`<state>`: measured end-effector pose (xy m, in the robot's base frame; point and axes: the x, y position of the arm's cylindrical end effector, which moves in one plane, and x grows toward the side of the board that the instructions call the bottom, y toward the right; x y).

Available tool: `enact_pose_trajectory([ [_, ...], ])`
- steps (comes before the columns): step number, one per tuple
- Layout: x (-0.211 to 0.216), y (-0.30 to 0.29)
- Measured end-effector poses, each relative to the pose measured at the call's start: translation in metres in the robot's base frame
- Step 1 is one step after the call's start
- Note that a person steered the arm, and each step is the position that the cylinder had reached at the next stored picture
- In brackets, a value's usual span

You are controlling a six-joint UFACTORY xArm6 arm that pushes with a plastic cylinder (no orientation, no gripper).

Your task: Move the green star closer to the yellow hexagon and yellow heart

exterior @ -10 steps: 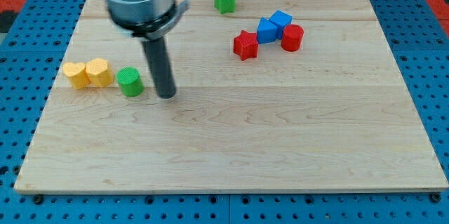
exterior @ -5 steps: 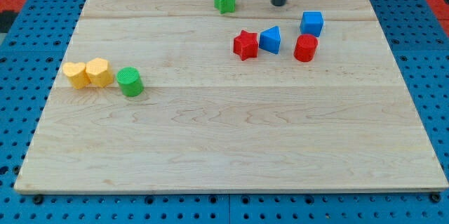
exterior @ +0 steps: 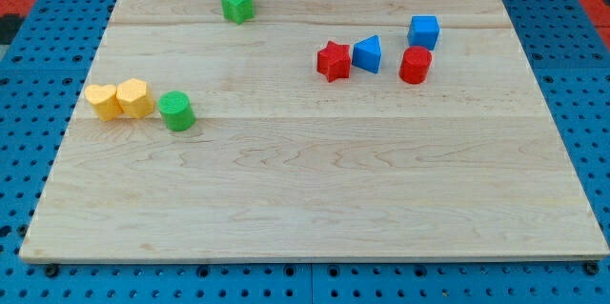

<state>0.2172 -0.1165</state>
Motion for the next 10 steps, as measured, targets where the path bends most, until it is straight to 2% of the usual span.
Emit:
enact_pose_trajectory([
  [1, 0.043, 0.027],
  [2, 0.037, 0.034],
  [3, 0.067, 0.015],
  [4, 0.094, -0.035],
  [5, 0.147, -0.051],
  [6, 0.113, -0.051],
  [7, 0.110, 0.029],
  [8, 0.138, 0.022],
  [9, 0.153, -0.015],
  [10, 0.153, -0.042],
])
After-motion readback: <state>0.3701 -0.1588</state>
